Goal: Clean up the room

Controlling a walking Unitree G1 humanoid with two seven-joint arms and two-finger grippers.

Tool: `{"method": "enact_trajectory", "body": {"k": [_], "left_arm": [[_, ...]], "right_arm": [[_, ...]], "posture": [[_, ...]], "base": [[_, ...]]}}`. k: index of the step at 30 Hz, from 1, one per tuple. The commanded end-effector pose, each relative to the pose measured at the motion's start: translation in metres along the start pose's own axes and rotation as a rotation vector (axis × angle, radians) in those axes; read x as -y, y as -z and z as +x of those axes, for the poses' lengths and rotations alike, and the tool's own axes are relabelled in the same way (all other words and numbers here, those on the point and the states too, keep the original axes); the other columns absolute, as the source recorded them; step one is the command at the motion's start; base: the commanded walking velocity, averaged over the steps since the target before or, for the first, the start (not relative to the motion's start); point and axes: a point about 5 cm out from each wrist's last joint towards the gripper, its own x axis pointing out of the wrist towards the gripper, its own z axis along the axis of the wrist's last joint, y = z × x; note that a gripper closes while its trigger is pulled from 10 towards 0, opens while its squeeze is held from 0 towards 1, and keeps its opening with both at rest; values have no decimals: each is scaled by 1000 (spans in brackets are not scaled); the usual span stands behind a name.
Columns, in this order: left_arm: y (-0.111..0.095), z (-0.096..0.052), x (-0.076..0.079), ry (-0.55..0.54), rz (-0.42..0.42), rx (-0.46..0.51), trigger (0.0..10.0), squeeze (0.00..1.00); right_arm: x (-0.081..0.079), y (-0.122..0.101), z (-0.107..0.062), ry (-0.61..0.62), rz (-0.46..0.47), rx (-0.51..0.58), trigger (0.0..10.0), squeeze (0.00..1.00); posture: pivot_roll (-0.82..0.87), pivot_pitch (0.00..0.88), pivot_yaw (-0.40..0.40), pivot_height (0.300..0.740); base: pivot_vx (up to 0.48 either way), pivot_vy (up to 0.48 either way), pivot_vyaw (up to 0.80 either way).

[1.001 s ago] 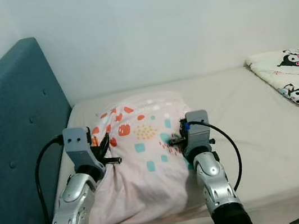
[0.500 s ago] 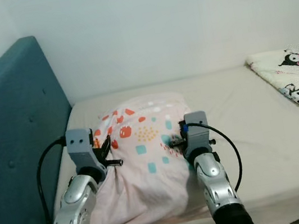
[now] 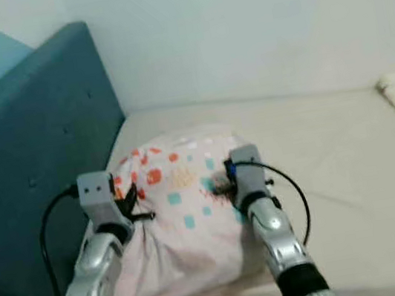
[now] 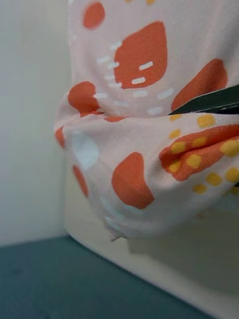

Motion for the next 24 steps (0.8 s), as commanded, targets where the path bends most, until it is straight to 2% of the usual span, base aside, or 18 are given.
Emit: {"method": "enact_trajectory", "body": {"k": [1,19,24], "left_arm": [[-13,3,5,25,0,50,10000,0],[-13,2,4,26,36,41,10000,0],[-14,1,4,32,37,45,10000,0]], "right_arm": [[-7,-6,2,-26,8,25,10000,0],[-11,-4,2,-48,20,21,10000,0],[-11,-3,2,-43,28,22,10000,0]], "posture": [[56,0,-52,740],[72,0,-54,740],[76,0,-55,740]], "base": [[0,0,0],[0,0,0],[0,250,0]]}}
